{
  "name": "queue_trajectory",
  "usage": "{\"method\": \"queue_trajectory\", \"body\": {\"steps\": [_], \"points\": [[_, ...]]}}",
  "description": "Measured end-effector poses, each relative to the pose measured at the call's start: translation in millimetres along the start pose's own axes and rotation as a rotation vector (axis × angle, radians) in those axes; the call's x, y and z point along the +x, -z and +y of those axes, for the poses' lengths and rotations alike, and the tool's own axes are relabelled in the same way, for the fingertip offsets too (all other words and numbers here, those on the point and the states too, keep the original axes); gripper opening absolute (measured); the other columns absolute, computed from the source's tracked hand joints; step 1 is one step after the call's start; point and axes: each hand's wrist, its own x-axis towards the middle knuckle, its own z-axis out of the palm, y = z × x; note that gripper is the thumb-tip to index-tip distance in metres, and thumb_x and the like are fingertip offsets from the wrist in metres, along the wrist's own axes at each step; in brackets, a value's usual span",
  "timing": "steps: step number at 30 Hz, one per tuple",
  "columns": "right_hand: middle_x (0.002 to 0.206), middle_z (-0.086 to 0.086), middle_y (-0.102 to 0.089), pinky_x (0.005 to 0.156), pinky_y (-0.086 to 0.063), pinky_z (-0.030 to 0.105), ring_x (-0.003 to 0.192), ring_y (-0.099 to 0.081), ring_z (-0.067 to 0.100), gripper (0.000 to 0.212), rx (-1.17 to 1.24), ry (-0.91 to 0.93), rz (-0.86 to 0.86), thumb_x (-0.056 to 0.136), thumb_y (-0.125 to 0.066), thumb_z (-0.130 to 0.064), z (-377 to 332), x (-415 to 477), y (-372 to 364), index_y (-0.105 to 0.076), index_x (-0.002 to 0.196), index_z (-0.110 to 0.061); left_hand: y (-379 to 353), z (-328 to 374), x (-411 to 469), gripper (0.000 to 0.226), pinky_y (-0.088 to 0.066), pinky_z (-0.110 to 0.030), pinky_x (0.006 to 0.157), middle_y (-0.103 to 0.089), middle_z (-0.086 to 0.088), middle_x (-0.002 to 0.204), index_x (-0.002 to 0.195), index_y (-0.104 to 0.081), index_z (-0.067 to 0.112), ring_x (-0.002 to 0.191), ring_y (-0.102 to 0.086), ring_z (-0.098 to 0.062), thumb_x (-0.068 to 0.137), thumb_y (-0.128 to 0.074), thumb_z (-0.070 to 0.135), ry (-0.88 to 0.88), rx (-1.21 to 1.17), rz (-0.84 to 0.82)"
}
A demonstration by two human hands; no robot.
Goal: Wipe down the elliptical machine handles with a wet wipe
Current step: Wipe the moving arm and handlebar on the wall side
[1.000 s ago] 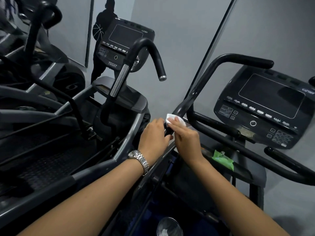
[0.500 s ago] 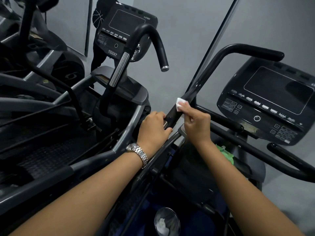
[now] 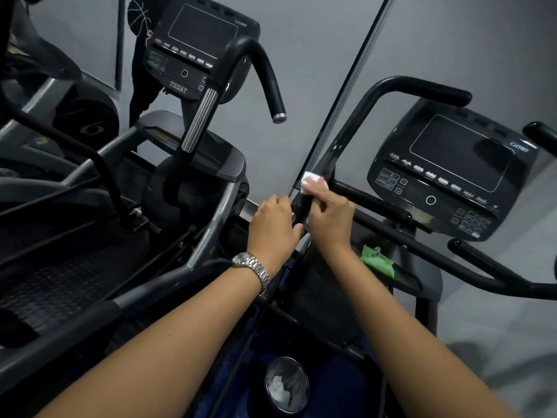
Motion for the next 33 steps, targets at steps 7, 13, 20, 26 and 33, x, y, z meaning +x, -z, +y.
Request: {"method": "queue_trajectory", "body": {"steps": [7, 13, 20, 26, 33], "points": [[0.092, 0.007, -0.074, 0.081, -0.05, 0.017, 0.089, -0.069, 0.017, 0.036, -0.095, 0.071, -0.057, 0.079, -0.053, 0.01, 1, 4, 5, -0.075, 0.095, -0.013, 1, 0, -2, 0.033, -0.046, -0.03, 0.085, -0.058, -0.007, 0.108, 0.108, -0.059, 0.01, 0.102, -0.056, -0.022, 0.083, -0.069, 0.027, -0.012, -0.012, -0.005], [0.092, 0.005, -0.073, 0.074, -0.054, 0.03, 0.083, -0.068, 0.02, 0.028, -0.183, 0.241, -0.143, 0.079, -0.054, 0.007, -11, -16, 7, -0.073, 0.09, -0.011, 1, 0, -2, 0.025, -0.044, -0.029, 0.08, -0.058, -0.008, 0.104, 0.104, -0.06, 0.009, 0.099, -0.057, -0.024, 0.083, -0.065, 0.019, 0.008, 0.006, 0.007], [0.095, -0.001, -0.072, 0.082, -0.052, 0.025, 0.086, -0.067, 0.016, 0.033, -0.24, 0.144, -0.113, 0.085, -0.046, 0.006, -2, 32, 9, -0.073, 0.09, -0.013, 2, 0, -1, 0.034, -0.05, -0.034, 0.083, -0.058, -0.007, 0.105, 0.105, -0.06, 0.009, 0.098, -0.057, -0.023, 0.081, -0.071, 0.031, 0.019, 0.004, -0.009], [0.091, 0.003, -0.074, 0.081, -0.056, 0.033, 0.09, -0.069, 0.021, 0.027, -0.25, 0.349, -0.181, 0.077, -0.05, -0.002, -3, -5, 12, -0.074, 0.083, -0.011, -1, -3, -1, 0.029, -0.049, -0.03, 0.079, -0.058, -0.005, 0.104, 0.105, -0.06, 0.011, 0.097, -0.058, -0.021, 0.083, -0.069, 0.027, -0.009, 0.019, 0.02], [0.1, -0.002, -0.072, 0.083, -0.054, 0.027, 0.09, -0.068, 0.015, 0.033, -0.162, 0.156, -0.085, 0.083, -0.049, 0.006, 2, 28, 8, -0.074, 0.092, -0.012, -1, -4, -3, 0.033, -0.05, -0.03, 0.083, -0.058, -0.003, 0.101, 0.105, -0.06, 0.012, 0.095, -0.056, -0.018, 0.082, -0.069, 0.033, -0.027, -0.004, 0.032]]}}
